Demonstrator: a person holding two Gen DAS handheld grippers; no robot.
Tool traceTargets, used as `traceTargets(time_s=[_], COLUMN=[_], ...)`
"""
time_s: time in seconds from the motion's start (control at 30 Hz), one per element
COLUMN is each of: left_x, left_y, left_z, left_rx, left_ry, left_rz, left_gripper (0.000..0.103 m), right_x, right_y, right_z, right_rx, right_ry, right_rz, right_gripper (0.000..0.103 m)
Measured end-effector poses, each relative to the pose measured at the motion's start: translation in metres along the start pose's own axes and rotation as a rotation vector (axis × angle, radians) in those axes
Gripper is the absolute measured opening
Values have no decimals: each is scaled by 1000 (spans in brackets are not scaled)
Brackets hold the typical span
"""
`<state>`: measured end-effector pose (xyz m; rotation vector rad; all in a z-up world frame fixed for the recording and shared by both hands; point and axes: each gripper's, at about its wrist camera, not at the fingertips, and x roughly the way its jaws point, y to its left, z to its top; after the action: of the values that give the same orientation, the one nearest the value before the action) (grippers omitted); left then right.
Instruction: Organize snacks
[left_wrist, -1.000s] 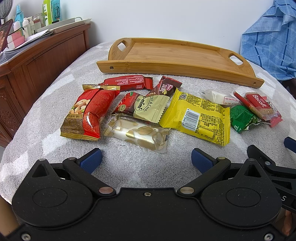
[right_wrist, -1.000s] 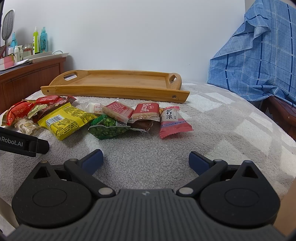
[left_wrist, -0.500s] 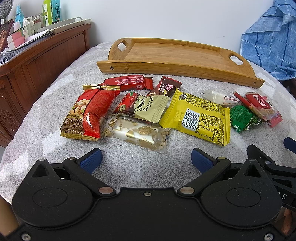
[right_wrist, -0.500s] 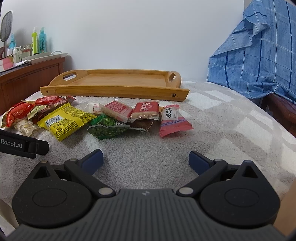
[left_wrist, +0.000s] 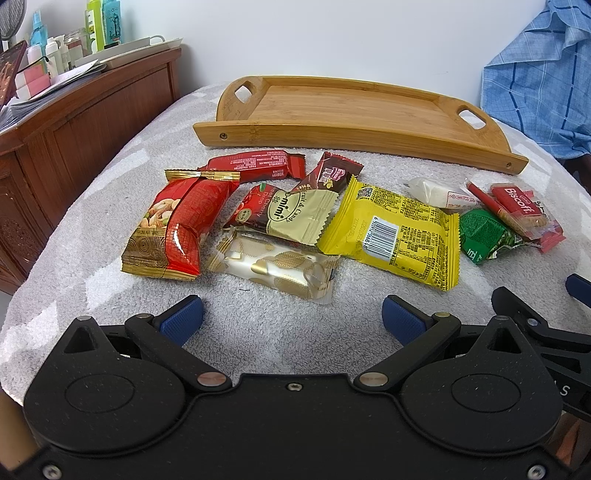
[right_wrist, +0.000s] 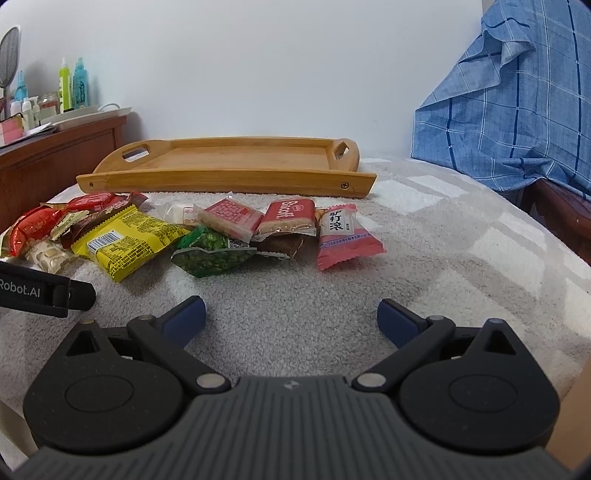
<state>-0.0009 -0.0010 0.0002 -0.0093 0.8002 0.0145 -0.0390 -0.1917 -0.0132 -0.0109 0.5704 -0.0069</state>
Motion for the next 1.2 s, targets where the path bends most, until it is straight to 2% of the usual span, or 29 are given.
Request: traceTargets(time_s=[0.23,0.67,0.83,0.93,1.03,1.1,1.2], left_x=[-2,-2,-7,-18,-31,-37,-43], left_y=[-4,-3,-1,2,-2,-6,-15], left_z=[-3,-4,5,9,16,21,25], left_rx=[-7,-43,-63,-69,-32,1,35], left_ry=[-3,-42,4,-31,-76,-96,-105], left_rz=[3,32,30,12,-5,-23,-53], left_gripper=[103,103,103,100,99,94,72], right_x=[3,3,-3,-10,-18,-20,-18], right_y=[-1,-3,-5,-6,-10,-15,-22], right_z=[7,9,12,13,19,26,37], right_rx=[-24,-44,-30,-30,-19,-1,9], right_ry=[37,41,41,14,-20,-36,-49], right_rz=[12,41,55,58,65,64,51], right_gripper=[103,103,102,100,94,90,81])
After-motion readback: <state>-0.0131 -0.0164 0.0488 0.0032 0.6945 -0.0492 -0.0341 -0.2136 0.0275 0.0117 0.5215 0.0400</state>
